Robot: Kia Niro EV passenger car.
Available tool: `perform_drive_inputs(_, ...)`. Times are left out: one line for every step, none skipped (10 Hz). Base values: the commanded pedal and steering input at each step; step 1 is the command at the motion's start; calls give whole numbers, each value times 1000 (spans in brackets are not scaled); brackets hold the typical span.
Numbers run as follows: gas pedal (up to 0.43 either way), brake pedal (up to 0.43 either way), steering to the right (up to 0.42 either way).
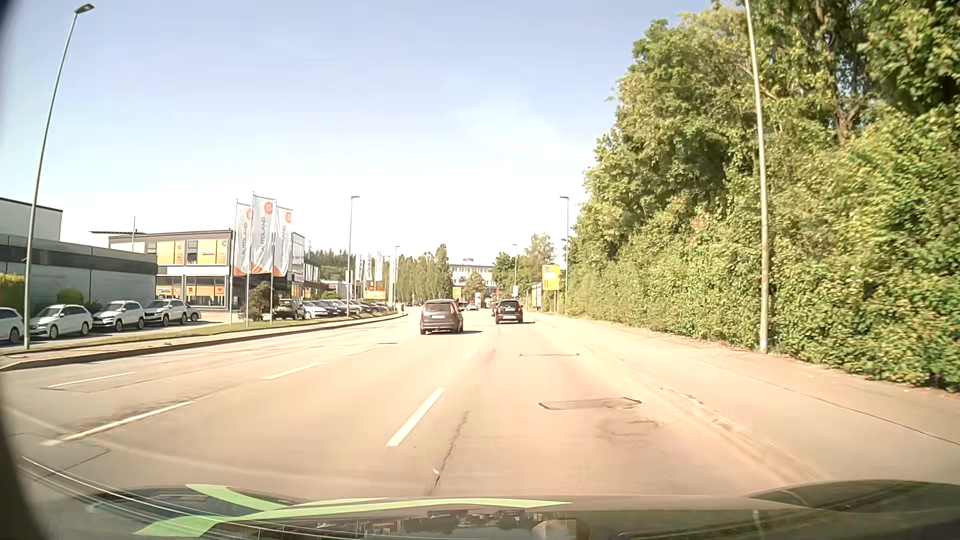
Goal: Follow the waypoints while adhering to traffic rules and regulations
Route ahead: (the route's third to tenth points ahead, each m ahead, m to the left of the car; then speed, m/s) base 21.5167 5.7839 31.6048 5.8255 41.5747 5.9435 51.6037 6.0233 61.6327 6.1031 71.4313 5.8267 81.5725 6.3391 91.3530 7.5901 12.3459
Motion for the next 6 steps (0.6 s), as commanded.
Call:
perform_drive_inputs(39,0,-3)
perform_drive_inputs(39,0,-3)
perform_drive_inputs(39,0,-3)
perform_drive_inputs(47,0,-3)
perform_drive_inputs(47,0,-3)
perform_drive_inputs(47,0,-3)
